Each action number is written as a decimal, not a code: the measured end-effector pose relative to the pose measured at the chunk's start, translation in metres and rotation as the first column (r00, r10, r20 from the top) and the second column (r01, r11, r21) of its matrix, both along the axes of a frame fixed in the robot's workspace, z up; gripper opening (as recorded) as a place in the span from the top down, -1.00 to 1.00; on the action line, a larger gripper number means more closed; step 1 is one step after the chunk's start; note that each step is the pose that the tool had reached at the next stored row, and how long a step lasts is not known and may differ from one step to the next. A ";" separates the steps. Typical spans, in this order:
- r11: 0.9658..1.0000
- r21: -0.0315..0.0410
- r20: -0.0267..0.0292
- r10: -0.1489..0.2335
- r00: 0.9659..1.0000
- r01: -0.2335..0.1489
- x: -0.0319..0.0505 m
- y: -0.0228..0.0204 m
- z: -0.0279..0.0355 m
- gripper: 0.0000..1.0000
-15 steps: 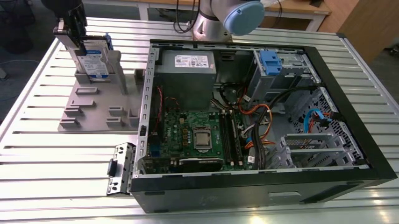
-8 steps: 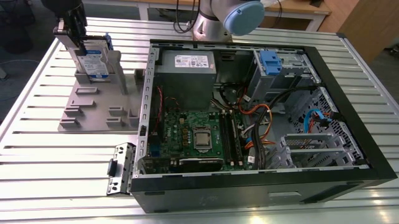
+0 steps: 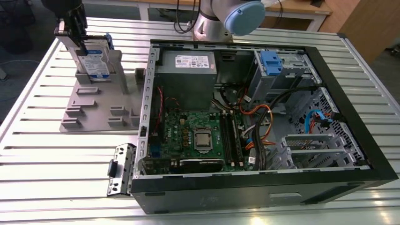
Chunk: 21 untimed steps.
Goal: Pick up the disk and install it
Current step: 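Pick up the disk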
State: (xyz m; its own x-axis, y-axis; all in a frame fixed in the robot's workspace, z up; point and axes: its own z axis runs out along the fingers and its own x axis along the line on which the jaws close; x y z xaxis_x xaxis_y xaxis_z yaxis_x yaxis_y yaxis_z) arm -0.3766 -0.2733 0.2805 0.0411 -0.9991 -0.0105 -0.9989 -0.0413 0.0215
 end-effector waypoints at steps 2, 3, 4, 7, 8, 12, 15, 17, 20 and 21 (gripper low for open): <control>1.000 0.000 0.000 0.000 1.000 0.000 0.0000 0.0000 -0.0001 0.27; 1.000 0.000 0.000 0.000 1.000 0.000 0.0000 0.0000 -0.0001 0.27; 1.000 0.000 0.000 0.000 1.000 0.000 0.0000 0.0000 -0.0002 0.27; 1.000 0.000 0.000 0.000 1.000 0.000 0.0000 0.0000 -0.0003 0.27; 1.000 0.000 0.000 0.000 1.000 0.000 0.0000 0.0000 -0.0003 0.27; 1.000 0.000 0.000 0.000 1.000 0.000 0.0000 0.0000 -0.0008 0.27; 1.000 0.000 0.000 0.000 1.000 0.000 0.0000 0.0000 -0.0009 0.27; 1.000 0.000 0.000 0.000 1.000 0.000 0.0000 0.0000 -0.0009 0.27; 1.000 0.000 0.000 0.000 1.000 0.000 0.0000 0.0000 -0.0010 0.27; 1.000 0.000 0.000 0.000 1.000 0.000 0.0000 0.0000 -0.0007 0.27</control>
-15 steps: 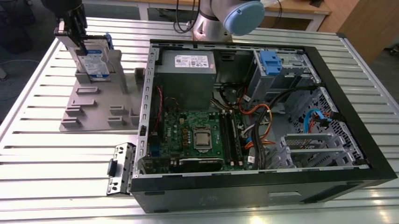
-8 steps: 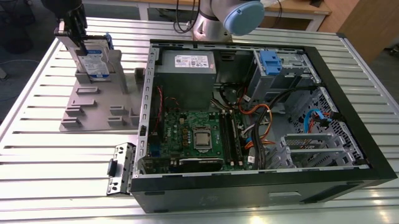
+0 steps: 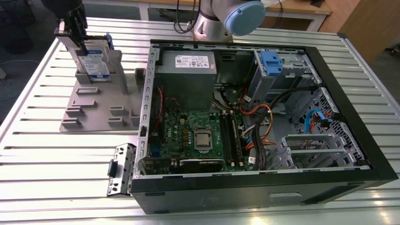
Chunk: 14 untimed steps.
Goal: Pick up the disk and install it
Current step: 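Pick up the disk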
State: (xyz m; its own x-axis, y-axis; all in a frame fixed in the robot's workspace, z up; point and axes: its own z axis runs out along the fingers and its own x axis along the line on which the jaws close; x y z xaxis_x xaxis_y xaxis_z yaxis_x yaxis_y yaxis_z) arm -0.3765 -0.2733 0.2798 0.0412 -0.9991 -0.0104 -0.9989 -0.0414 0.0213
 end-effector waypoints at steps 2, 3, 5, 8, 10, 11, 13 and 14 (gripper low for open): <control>1.000 0.000 0.000 0.000 1.000 0.000 0.0000 0.0000 0.0024 0.27; 1.000 0.000 0.000 0.000 1.000 0.000 0.0000 0.0000 0.0048 0.27; 1.000 0.000 0.000 0.000 1.000 0.000 0.0000 0.0000 0.0112 0.27; 1.000 0.000 0.000 0.000 1.000 0.000 0.0000 0.0000 0.0211 0.27; 1.000 0.000 0.000 0.000 1.000 0.000 0.0000 0.0000 0.0252 0.27; 1.000 0.000 0.000 0.000 1.000 0.000 0.0000 0.0000 0.0267 0.27; 1.000 0.000 0.000 0.000 1.000 0.000 0.0000 0.0000 0.0296 0.27; 1.000 0.000 0.000 0.000 1.000 0.000 0.0000 0.0000 0.0310 0.27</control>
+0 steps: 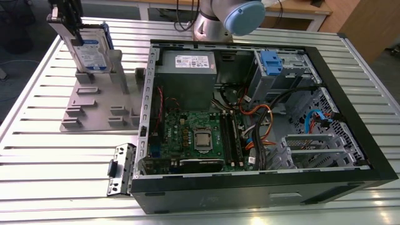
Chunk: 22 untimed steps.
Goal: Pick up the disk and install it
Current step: 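Pick up the disk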
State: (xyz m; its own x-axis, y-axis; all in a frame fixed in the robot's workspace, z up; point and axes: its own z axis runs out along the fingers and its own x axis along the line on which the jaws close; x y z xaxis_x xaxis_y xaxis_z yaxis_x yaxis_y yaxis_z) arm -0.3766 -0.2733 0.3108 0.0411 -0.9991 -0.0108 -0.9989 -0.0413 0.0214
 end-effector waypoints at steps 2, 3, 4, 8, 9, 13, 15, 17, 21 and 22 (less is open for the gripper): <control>1.000 0.000 0.000 0.000 1.000 0.000 0.0000 0.0000 0.0025 0.27; 1.000 0.000 0.000 0.000 1.000 0.000 0.0000 0.0000 0.0038 0.27; 1.000 0.000 0.000 0.000 1.000 0.000 0.0000 0.0000 0.0065 0.27; 1.000 0.000 0.000 0.000 1.000 0.000 0.0000 0.0000 0.0113 0.27; 1.000 0.000 0.000 0.000 1.000 0.000 0.0000 0.0000 0.0122 0.27; 1.000 0.000 0.000 0.000 1.000 0.000 0.0000 0.0000 0.0161 0.27; 1.000 0.000 0.000 0.000 1.000 0.000 0.0000 0.0000 0.0182 0.27; 1.000 0.000 0.000 0.000 1.000 0.000 0.0000 0.0000 0.0198 0.27; 1.000 0.000 0.000 0.000 1.000 0.000 0.0000 0.0000 0.0232 0.27; 1.000 0.000 0.000 0.000 1.000 0.000 0.0000 0.0000 0.0239 0.27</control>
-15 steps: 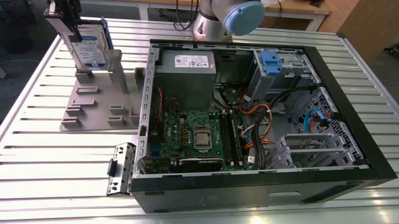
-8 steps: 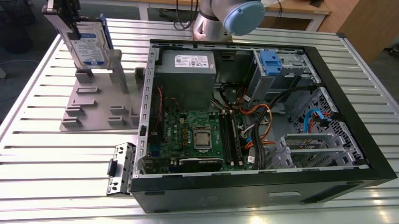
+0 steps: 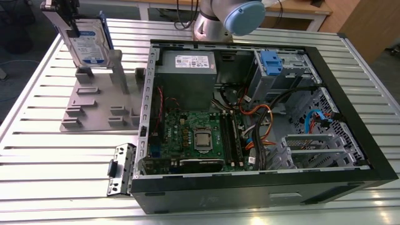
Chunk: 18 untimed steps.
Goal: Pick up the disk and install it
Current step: 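Pick up the disk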
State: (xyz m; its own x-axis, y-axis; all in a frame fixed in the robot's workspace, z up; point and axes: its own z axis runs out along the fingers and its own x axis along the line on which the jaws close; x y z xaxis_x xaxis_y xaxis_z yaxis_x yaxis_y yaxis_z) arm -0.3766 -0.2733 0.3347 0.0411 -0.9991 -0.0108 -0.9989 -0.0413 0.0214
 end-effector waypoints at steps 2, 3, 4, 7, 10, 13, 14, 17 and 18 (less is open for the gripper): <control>1.000 0.000 0.000 0.000 1.000 0.000 0.0000 0.0000 0.0016 0.27; 1.000 0.000 0.000 0.000 1.000 0.000 0.0000 0.0000 0.0026 0.27; 1.000 0.000 0.000 0.000 1.000 0.000 0.0000 0.0000 0.0036 0.27; 1.000 0.000 0.000 0.000 1.000 0.000 0.0000 0.0000 0.0067 0.27; 1.000 0.000 0.000 0.000 1.000 0.000 0.0000 0.0000 0.0094 0.27; 1.000 0.000 0.000 0.000 1.000 0.000 0.0000 0.0000 0.0117 0.27; 1.000 0.000 0.000 0.000 1.000 0.000 0.0000 0.0000 0.0118 0.27; 1.000 0.000 0.000 0.000 1.000 0.000 0.0000 0.0003 0.0121 0.27; 1.000 0.000 0.000 0.000 1.000 0.000 0.0000 0.0005 0.0122 0.27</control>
